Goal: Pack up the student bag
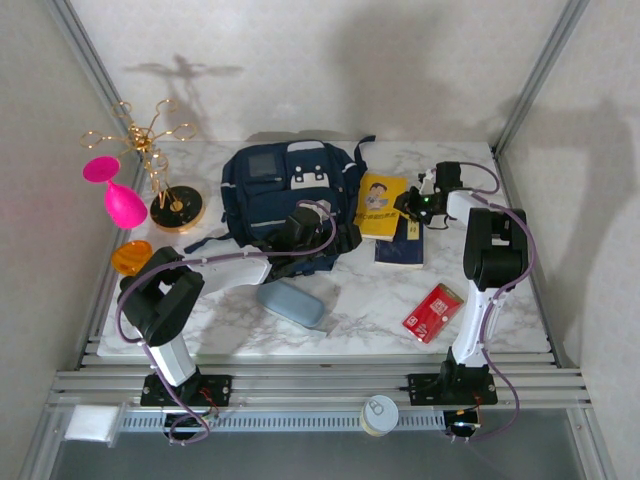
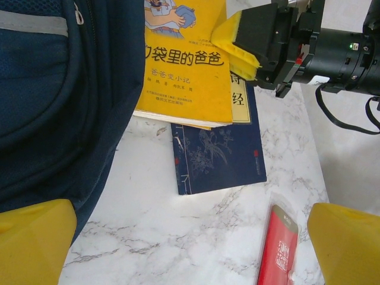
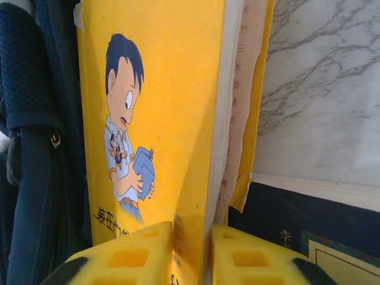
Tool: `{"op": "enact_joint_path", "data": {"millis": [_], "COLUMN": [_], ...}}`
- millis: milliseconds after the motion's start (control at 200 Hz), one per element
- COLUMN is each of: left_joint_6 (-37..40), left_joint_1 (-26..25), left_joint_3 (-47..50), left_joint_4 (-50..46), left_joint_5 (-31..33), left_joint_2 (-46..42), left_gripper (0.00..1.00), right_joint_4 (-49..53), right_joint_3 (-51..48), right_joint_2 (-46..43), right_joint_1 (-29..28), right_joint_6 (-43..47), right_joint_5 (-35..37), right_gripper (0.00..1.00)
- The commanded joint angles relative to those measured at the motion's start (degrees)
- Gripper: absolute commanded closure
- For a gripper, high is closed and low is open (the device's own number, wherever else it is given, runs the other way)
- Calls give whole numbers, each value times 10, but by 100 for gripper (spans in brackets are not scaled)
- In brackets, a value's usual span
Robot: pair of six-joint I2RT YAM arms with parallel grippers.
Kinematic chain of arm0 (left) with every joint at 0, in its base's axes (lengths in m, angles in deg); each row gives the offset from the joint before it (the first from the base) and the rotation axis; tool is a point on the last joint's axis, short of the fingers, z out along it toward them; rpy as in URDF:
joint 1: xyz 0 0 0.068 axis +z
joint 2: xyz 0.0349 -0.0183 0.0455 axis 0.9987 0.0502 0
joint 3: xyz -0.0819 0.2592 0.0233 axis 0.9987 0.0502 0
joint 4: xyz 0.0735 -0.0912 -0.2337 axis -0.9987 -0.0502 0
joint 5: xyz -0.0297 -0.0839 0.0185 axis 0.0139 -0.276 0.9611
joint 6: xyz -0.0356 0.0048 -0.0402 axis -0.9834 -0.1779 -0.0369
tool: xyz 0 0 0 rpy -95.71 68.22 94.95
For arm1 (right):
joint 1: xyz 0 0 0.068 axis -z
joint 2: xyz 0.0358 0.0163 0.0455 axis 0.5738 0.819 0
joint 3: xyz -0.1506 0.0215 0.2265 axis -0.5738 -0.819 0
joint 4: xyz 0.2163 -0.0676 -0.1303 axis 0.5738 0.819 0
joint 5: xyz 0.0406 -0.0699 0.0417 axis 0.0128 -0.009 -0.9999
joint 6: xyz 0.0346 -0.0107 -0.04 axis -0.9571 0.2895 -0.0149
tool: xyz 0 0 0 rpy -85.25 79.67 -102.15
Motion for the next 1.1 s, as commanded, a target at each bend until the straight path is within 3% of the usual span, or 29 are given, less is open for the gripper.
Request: {"op": "enact_joint_path", "data": {"millis": [0,240,370,521,726,906,1096], "left_joint_6": [-8,-5,-4,-4,27,35,33], "left_joint_1": [-2,-2,3,8,61,120,153], "left_joint_3": [10,12,9,44,59,121,162], "left_joint_4": [13,7,2,41,-28,-10,14], "left_joint_5": [1,4,8,24,-22,-65,-128], "left_joint_2": [-14,-27,-48,-141,-227,-319,-344], "left_gripper": [0,0,1,1,1,1,1], "right_joint_4": [-19,-31,-30,-1,53,111,119], "right_joint_3": [-8,-21,-17,-22,-31,-29,-55], "right_joint_2": [-28,-65,-110,-185,-281,-351,-381], "right_joint_1": [-6,7,10,12,6,-29,-114], "right_joint_6": [-2,-17,-20,-31,-24,-15,-15], "right_joint_5": [-25,-34,-51,-23,-35,-74,-151], "right_gripper": [84,100,100,100,100,100,100]}}
